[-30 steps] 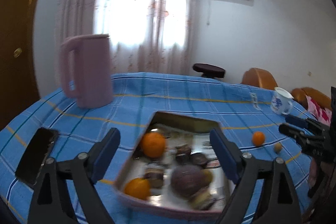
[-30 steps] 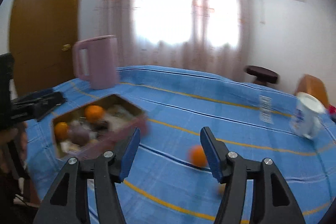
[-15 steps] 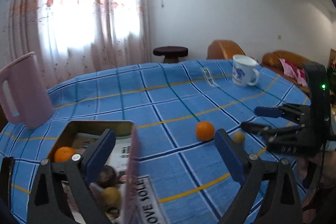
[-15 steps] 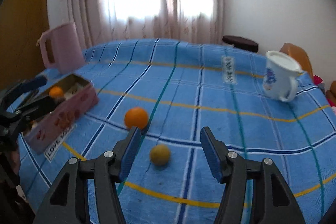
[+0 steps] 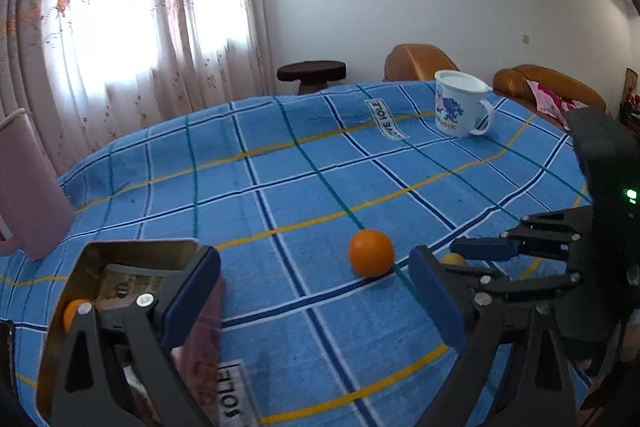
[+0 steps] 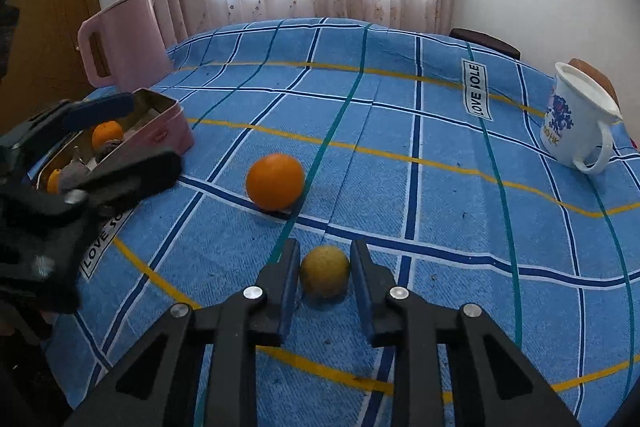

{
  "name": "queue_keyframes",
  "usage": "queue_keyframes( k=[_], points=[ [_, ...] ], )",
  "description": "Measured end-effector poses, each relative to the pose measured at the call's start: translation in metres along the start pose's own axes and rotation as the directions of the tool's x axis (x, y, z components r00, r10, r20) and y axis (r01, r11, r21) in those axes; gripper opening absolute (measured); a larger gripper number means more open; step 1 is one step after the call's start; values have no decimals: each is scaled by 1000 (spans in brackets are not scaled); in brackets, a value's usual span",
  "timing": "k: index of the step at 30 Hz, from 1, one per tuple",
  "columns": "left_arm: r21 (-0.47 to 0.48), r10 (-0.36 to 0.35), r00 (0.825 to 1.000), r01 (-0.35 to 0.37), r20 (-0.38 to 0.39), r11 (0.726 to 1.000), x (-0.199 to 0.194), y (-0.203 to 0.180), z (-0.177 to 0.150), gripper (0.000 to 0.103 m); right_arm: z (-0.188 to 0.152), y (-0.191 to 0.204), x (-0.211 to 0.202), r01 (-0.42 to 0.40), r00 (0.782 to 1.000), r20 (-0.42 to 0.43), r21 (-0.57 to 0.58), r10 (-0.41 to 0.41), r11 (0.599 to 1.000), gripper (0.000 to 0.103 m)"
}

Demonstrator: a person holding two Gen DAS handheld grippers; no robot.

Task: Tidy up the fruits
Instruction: 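Grasp the small yellow-green fruit with the right gripper while the left grasps the last orange, then carry the orange and the yellow-green fruit over the tin box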

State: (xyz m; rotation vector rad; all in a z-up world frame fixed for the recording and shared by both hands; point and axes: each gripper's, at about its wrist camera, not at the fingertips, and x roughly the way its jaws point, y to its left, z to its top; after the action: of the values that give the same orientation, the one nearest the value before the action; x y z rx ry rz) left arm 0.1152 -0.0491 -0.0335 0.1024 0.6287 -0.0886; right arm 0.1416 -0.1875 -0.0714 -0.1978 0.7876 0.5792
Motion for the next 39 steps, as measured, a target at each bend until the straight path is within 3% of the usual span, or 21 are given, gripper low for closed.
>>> queue_keyframes(
  k=[4,8,13,15,19,21,23,28,39],
  points=[
    [6,-5,999,5,-34,1000,15,-6,2,96,-1,-10,-10,52,998,41,31,-53,998,27],
    [20,-23,997,24,-68,1000,29,-18,5,93,2,-26,-12,48,997,61,90,-54,995,27],
    [5,-76,987,78,-143,997,54,-25,4,76,5,-32,-10,42,997,66,125,-50,991,27],
    [-5,-96,979,97,-178,995,63,-27,4,65,6,-32,-10,41,996,69,128,-51,991,27],
    [-21,-129,968,128,-215,992,73,-27,5,59,8,-28,-7,37,997,66,129,-46,991,27],
    [-31,-150,959,147,-242,989,79,-27,4,43,10,-27,-4,36,997,62,132,-45,991,27],
    [-39,-160,955,155,-250,987,80,-26,4,38,11,-27,-1,35,998,56,135,-43,990,27],
    [-55,-182,953,174,-242,983,79,-24,3,38,11,-26,-2,40,997,63,135,-49,990,27],
    [-31,-161,978,159,-129,987,56,-22,6,38,9,-12,-17,61,987,143,74,-71,995,27]
  ],
)
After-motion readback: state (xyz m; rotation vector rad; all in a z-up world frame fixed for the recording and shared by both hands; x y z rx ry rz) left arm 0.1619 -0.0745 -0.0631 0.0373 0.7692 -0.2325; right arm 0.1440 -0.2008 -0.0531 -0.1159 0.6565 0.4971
